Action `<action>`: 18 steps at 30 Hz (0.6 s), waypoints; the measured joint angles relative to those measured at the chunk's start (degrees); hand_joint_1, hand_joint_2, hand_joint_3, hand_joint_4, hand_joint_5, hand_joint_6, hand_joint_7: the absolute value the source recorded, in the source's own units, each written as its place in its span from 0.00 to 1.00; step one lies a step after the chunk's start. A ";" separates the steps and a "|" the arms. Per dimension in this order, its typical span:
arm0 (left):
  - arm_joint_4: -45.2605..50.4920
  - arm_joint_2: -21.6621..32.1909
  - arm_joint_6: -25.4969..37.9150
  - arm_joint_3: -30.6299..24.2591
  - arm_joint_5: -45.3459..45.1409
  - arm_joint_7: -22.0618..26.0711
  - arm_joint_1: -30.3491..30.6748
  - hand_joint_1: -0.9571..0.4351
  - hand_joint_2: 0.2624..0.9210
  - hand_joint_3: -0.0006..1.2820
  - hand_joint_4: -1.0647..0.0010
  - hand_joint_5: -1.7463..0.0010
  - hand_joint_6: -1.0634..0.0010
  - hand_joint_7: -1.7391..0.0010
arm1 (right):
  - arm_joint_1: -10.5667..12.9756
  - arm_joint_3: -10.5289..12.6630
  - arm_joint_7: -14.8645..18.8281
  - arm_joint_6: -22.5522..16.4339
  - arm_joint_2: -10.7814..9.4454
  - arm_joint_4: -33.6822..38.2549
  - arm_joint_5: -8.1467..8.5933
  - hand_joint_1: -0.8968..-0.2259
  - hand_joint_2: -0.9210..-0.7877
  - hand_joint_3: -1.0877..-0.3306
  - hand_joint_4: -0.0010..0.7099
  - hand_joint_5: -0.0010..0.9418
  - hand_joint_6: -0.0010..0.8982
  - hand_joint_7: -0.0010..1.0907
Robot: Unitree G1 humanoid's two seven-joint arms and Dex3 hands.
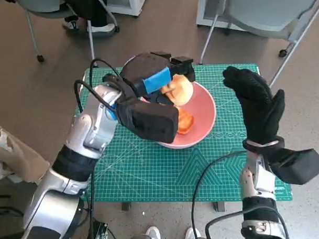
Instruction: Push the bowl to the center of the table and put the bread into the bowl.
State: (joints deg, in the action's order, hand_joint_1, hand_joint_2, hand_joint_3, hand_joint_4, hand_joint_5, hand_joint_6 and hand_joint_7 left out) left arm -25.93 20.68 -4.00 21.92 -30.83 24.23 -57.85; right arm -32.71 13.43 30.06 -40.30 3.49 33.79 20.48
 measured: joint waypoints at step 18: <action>-7.95 -1.14 -6.09 -2.83 8.33 7.12 -1.14 0.41 0.82 0.03 1.00 1.00 0.95 0.98 | 0.19 -0.11 -1.59 -0.80 0.03 -0.33 -0.43 0.38 0.00 0.49 0.35 0.01 0.13 0.35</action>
State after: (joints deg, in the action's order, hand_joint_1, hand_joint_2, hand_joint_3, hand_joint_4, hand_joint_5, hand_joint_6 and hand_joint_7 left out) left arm -33.88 19.54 -10.09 19.08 -22.50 31.35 -58.99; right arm -32.52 13.32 28.47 -41.10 3.53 33.46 20.05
